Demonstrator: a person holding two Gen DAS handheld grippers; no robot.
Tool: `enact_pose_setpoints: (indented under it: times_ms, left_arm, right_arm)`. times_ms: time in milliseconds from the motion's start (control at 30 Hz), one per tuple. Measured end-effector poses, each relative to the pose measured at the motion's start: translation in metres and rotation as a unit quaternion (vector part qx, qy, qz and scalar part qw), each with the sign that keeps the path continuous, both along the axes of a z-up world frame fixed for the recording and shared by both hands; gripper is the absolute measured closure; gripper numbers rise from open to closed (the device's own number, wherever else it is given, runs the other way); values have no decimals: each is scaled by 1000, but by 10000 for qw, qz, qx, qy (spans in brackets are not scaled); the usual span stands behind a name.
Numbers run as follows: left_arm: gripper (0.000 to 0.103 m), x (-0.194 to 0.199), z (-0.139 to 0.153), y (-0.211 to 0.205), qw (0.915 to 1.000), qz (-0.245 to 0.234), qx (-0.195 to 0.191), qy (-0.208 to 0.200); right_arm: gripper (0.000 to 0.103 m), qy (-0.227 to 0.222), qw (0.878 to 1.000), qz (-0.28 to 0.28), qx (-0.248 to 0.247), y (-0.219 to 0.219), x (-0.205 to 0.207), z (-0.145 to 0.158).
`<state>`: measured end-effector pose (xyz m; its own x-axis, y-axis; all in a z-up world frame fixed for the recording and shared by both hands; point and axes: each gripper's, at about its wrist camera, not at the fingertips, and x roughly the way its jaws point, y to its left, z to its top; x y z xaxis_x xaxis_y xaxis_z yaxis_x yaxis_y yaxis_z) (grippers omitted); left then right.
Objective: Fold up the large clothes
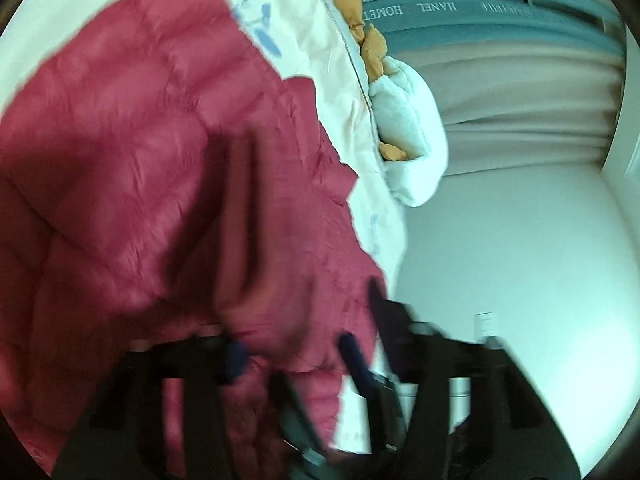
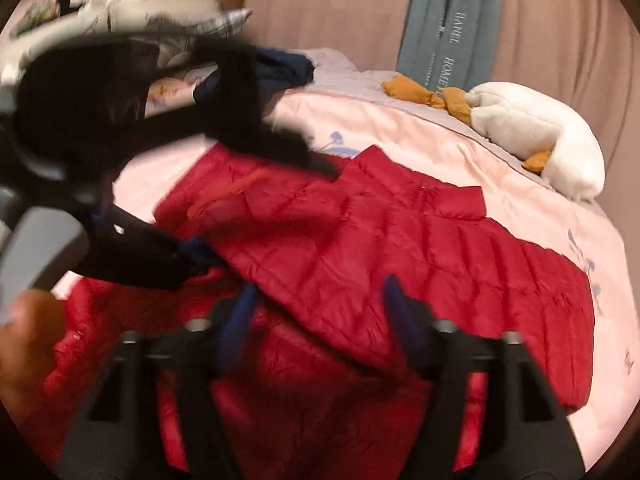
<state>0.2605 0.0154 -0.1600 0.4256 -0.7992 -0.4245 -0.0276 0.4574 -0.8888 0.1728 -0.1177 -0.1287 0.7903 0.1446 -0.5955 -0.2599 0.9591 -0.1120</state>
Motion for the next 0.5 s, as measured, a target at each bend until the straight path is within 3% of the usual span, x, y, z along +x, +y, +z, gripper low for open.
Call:
enact_pose_setpoints:
  times_ms: [33,100,167,233,333,433,500]
  left_arm:
    - [83,0,5,-2,9997,14,214,-83]
    - [90,0,14,-6,9978,17,599,-276]
    - [92,-1,27,-6,9943,58,911,-542]
    - [93,-3,46,6,9912,237,982,-859]
    - [93,-2,58,18,9875,315,1145,-1035]
    - [93,-1,61,31,9834,398,1450,-1018]
    - [93,4,56,37,9806,485,1655,-930]
  right_arm:
    - [29,-12,10000,4,84,-5,-3,4]
    - [27,-74,9992,-37,403,-26,-20,16]
    - [26,-100,9975,-201,668,-50,-31,25]
    - [26,-154,9937,-491,993,-79,-42,34]
    - [27,-63,9774,-1110,1799,-139,-43,46]
    - [44,115,9609,-1533,2301,-176,-32,46]
    - [46,239,9520,-1829,2443,-193,-21,40]
